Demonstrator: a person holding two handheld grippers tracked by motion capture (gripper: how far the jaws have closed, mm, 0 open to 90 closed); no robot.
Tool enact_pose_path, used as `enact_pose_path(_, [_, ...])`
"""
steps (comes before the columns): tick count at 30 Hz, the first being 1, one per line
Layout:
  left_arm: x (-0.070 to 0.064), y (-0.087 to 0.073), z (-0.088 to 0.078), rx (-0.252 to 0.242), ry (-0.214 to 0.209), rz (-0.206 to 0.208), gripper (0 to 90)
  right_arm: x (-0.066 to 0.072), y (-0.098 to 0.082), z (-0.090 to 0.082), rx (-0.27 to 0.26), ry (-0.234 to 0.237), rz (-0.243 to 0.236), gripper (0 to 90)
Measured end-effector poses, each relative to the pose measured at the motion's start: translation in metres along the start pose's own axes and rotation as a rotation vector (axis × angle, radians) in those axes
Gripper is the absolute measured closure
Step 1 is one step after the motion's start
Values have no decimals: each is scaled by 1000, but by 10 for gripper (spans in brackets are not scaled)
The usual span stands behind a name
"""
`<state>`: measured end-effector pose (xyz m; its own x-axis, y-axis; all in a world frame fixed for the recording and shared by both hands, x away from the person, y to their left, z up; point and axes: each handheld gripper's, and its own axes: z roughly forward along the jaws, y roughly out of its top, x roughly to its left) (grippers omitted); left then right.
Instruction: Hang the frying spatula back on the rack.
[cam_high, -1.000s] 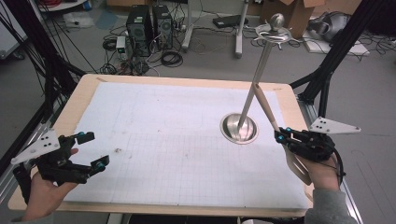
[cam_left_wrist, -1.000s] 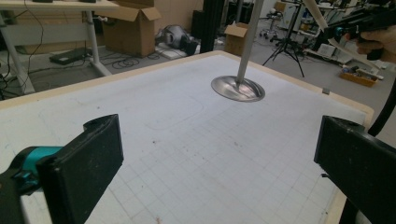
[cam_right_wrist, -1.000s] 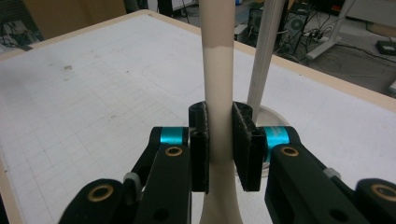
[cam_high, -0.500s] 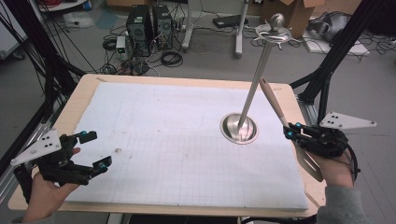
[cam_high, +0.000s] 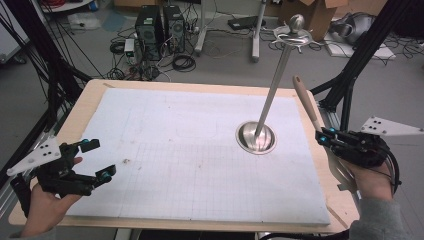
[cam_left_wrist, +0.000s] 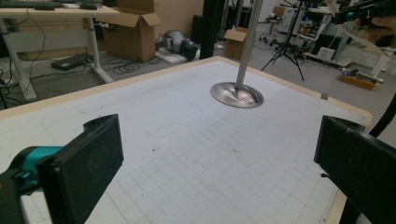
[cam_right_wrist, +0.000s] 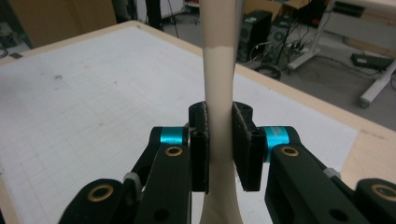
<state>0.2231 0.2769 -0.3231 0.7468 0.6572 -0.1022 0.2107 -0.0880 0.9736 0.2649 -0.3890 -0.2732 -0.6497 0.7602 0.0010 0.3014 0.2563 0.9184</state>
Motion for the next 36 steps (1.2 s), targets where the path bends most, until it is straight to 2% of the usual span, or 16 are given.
enact_pose_path(3, [3,0,-1,-3,3,-3,18,-3,1,-2,-20,2,-1,786])
enact_pose_path(6, [5,-1,-3,-6,8,-11,18,-5,3,-4,-5,-6,9,786])
enact_pose_path(15, [6,-2,-3,-1,8,-8,18,-13,15,-13,-21,-25,7,786])
enact_pose_path(24, [6,-2,-2,0,7,-12,18,-20,17,-20,-25,-9,5,786])
enact_pose_path(32, [7,-3,-3,-2,7,-16,18,-29,26,-27,-46,-23,33,786])
enact_pose_path(36, [7,-4,-4,-3,10,-17,18,-32,29,-29,-56,-14,45,786])
